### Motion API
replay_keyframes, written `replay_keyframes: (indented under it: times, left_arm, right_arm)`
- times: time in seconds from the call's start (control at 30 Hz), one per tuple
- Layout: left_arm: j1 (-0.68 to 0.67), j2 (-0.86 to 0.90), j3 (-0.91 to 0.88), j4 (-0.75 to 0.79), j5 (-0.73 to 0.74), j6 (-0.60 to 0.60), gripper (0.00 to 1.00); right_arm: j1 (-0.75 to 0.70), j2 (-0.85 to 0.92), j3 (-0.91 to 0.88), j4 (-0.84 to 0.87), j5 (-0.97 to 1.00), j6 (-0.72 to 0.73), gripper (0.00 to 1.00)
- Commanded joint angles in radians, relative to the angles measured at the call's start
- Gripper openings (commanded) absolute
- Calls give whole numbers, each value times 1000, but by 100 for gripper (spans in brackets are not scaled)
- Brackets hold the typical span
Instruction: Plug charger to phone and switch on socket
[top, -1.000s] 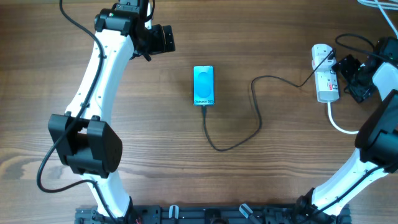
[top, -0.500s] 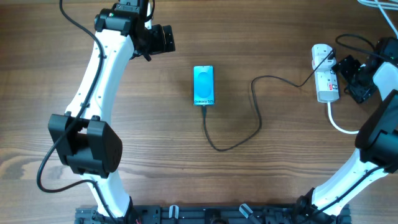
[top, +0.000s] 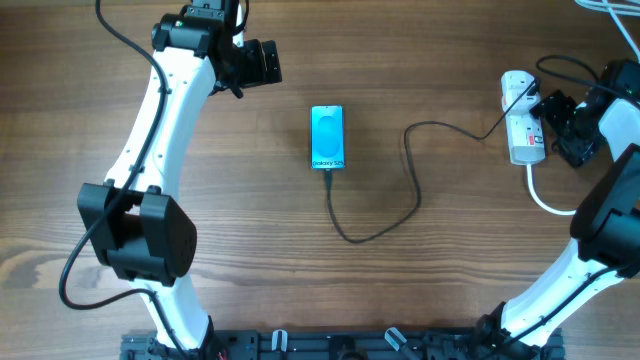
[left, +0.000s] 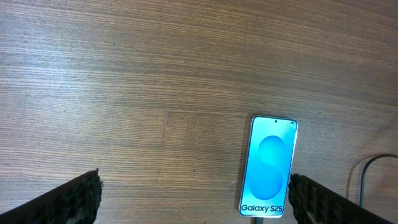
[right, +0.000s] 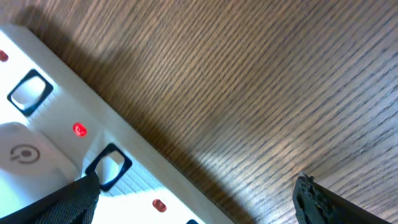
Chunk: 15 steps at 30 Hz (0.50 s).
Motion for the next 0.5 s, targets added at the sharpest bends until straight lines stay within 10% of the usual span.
replay_keyframes:
  times: [0.0,0.47]
  left_arm:
    - [4,9,-4,0,-20,-8,100]
    - [4,9,-4,0,-20,-8,100]
  right_arm:
    - [10,-5,6,-50,-13,-35,100]
    - [-1,-475,1,-526,146,92,100]
